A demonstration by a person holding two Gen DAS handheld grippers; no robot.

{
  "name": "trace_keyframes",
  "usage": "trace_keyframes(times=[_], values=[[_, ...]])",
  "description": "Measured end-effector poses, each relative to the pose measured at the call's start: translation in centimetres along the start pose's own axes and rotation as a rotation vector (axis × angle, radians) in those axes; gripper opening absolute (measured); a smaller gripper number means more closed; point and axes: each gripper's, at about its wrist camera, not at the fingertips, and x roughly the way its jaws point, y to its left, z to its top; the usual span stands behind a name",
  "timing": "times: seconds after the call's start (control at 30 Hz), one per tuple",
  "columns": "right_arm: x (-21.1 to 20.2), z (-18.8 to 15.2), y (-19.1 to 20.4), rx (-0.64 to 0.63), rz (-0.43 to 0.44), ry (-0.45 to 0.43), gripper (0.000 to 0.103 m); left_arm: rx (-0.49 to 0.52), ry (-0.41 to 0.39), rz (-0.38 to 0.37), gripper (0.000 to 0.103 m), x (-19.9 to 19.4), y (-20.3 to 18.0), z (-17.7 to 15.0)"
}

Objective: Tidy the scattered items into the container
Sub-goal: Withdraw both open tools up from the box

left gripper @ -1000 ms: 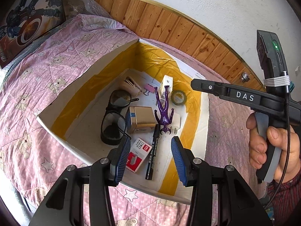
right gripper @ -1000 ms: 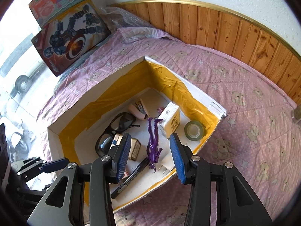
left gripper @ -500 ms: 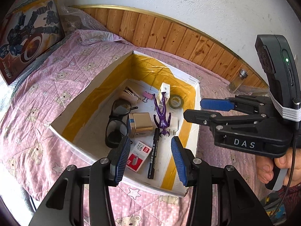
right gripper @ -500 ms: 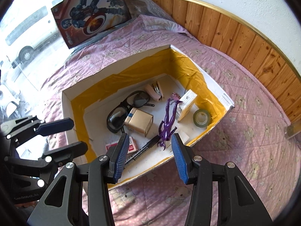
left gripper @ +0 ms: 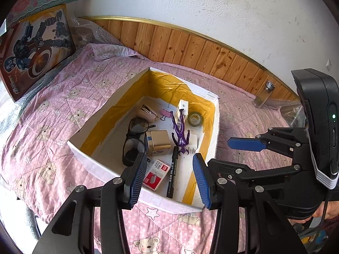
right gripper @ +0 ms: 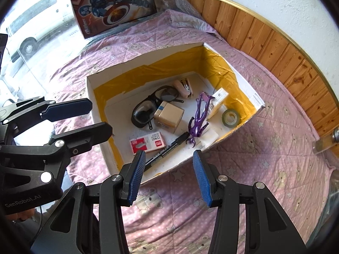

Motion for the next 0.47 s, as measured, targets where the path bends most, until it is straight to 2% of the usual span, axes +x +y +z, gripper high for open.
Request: trace_keyframes(times=[0.13,0.3,0.47], values=[[0.0,-0.2,0.9,-0.004,0.004,0.013,0.052,-0.01,-0.007,-0.002,0.047,-0.7,0.3,-0.4],[0.0,-0.6,1.1,0.023,0.023,0.017,0.064,-0.02,-0.015,0.003,0.047,-1.4,0.8,-0.8],[-0.2,-0.7,1.2,0.038,0.004,0.025,0.064,-0.028,-0.024,0.0,0.047,-2.0,0.9,-1.1]])
